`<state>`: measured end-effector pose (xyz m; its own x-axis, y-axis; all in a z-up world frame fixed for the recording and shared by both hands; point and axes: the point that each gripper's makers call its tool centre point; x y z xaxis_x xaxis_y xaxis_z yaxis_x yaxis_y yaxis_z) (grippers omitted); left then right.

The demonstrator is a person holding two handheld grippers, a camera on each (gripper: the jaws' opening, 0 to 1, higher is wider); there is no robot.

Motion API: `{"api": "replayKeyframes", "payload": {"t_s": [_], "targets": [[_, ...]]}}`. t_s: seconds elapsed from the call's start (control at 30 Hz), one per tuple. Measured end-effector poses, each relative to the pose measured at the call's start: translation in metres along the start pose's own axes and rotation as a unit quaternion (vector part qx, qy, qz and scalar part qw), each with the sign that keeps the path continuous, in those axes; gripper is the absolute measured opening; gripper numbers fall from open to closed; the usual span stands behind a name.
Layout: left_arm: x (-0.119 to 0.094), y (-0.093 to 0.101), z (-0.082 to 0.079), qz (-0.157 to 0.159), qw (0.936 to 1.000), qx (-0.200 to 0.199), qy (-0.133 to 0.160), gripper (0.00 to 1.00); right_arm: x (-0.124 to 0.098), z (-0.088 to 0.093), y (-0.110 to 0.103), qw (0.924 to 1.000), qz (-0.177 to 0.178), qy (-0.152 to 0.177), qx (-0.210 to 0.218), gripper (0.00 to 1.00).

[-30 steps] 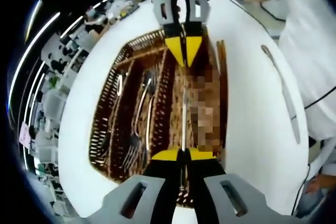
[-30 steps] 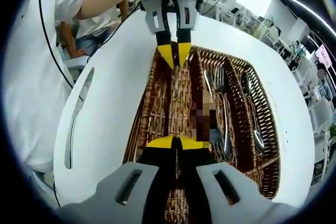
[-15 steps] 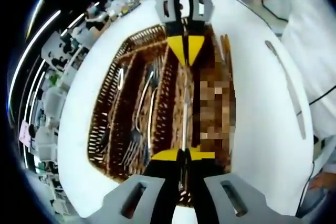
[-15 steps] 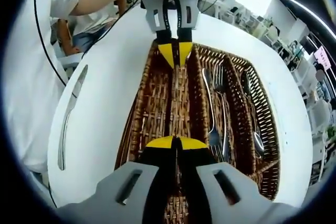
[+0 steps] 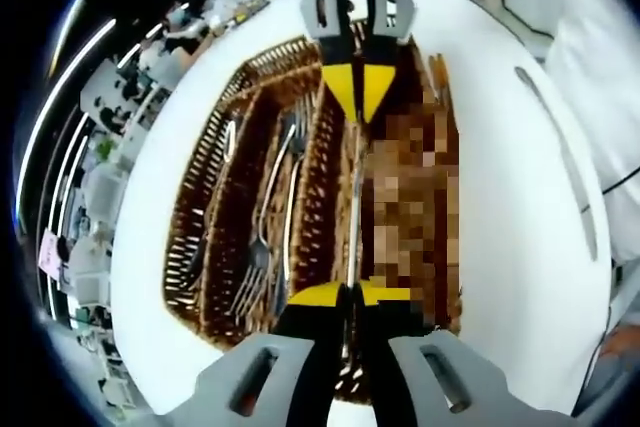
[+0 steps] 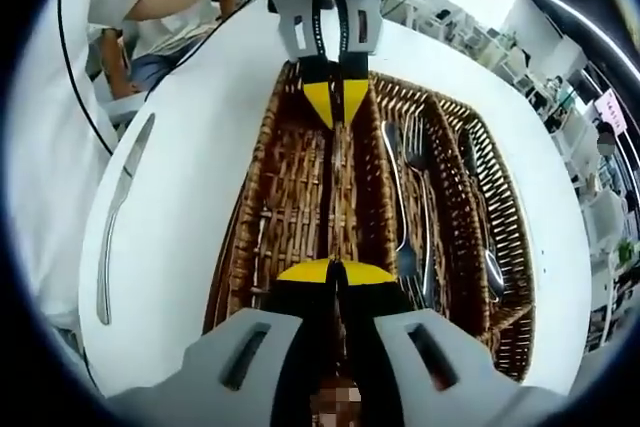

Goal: Arrange the knives, forks, and spoons in their matching storage slots by inserting each utensil handle-first until every utensil is classified and aligned in the correct compartment

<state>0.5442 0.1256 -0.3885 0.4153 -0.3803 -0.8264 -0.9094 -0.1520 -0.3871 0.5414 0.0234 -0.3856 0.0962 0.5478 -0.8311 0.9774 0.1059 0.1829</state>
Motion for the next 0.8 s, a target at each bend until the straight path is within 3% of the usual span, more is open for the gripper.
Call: {"api": "replayKeyframes", "payload": {"t_s": [0.8], "targets": [[0.011, -0.004, 0.004, -0.013, 0.9998, 0.007, -0.012, 0.03, 0.012, 0.010, 0.008, 0.9999, 0.010, -0.012, 0.004, 0.02]]}}
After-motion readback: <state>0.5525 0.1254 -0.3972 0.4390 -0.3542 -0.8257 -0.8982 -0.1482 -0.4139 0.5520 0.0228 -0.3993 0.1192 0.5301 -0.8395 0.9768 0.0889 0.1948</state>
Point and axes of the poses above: the point that each gripper's makers call its tool centre point, and the gripper's own axes: x roughly forward along the fingers, y roughly to its right, z roughly out of its underside, and after that the axes turned 5 degrees about -z, right-handed
